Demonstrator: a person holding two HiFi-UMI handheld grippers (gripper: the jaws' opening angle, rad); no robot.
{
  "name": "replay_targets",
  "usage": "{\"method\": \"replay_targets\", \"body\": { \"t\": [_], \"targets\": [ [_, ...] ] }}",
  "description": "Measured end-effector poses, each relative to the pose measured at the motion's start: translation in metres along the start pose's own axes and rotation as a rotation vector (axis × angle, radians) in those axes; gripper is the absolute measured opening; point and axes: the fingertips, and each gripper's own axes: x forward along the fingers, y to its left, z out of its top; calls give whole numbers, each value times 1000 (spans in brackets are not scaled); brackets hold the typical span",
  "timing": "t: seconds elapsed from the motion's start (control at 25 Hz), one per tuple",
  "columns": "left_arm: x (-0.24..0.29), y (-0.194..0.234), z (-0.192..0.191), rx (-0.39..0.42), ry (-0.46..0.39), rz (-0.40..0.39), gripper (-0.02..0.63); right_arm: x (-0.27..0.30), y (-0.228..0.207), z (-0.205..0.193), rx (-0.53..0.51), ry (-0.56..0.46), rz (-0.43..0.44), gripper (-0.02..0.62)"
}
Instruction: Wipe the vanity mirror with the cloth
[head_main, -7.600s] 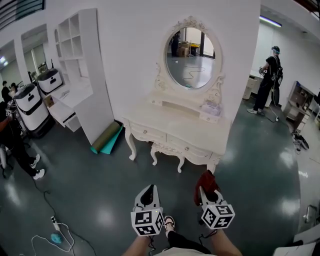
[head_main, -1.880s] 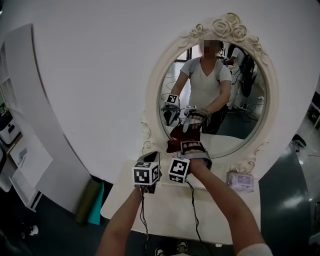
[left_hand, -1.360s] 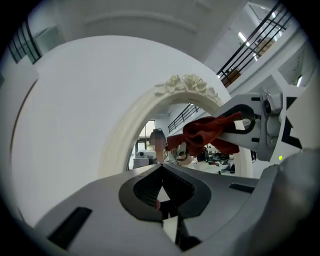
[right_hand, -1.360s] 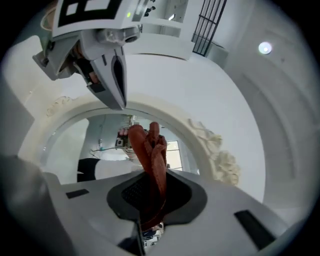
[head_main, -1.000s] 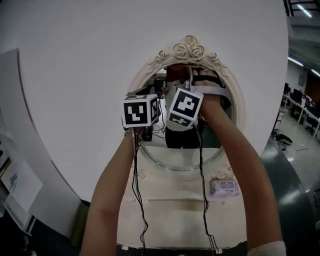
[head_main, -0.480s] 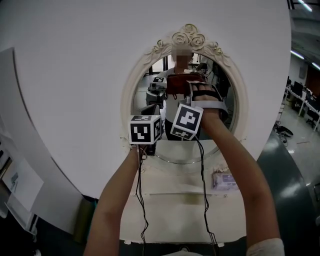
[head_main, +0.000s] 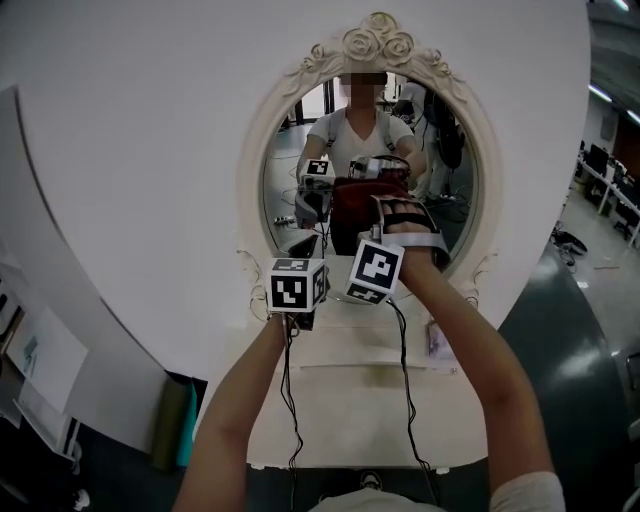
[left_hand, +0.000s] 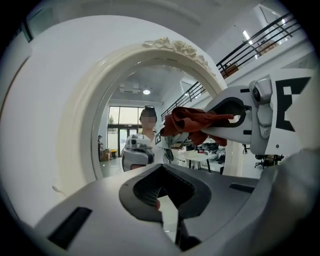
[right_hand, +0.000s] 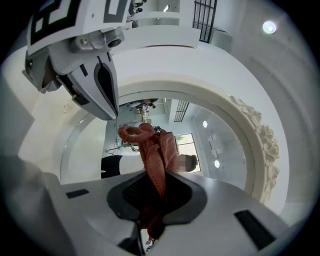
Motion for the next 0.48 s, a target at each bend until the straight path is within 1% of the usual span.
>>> {"method": "replay_targets", "body": {
  "t": [0.16, 0.48],
  "targets": [
    [-3, -1, -37, -45, 44, 1, 11, -3, 46, -2, 6, 0, 71, 64],
    [-6, -1, -120, -103, 160, 21, 11, -5, 163, -7, 11, 4, 253, 64]
  ]
}}
